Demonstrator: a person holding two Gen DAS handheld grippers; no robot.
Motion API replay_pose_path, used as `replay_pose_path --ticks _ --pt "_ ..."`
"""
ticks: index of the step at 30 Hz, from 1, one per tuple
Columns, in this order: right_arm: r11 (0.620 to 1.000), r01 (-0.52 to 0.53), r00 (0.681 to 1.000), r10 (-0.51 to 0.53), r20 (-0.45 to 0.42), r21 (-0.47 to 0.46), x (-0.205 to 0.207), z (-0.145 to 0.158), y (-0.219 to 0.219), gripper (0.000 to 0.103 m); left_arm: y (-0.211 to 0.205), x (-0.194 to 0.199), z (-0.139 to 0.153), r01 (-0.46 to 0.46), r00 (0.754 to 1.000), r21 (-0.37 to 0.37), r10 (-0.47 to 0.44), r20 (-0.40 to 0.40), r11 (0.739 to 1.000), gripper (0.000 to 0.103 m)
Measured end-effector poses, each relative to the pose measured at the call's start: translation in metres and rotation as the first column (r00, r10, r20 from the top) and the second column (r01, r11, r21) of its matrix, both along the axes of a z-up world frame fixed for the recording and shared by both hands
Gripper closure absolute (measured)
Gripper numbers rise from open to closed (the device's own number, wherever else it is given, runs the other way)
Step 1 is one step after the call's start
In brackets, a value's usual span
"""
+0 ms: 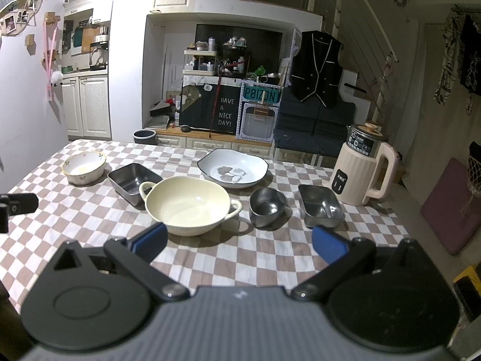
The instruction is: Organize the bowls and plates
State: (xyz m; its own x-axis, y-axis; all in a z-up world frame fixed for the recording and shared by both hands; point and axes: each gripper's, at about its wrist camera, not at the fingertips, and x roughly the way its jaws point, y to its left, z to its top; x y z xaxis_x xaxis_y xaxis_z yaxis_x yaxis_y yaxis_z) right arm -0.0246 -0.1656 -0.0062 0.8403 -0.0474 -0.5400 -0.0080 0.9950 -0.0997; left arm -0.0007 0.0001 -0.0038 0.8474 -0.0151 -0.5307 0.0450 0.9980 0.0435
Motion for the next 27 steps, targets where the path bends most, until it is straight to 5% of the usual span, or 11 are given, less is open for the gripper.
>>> replay_pose_path --ticks 17,27 --pt "1.0 0.011 1.0 -0.011 0.007 0.002 0.0 0.001 0.0 0.0 -0.005 -0.001 0.003 -0.005 1.0 -0.007 0.005 0.012 1.0 0.0" --pt "0.997 0.044 0.998 -0.047 0.045 0.062 0.027 0.013 -0.018 0.0 -0.019 0.033 0.022 0.116 0.992 0.029 -0.117 0.04 0.993 0.0"
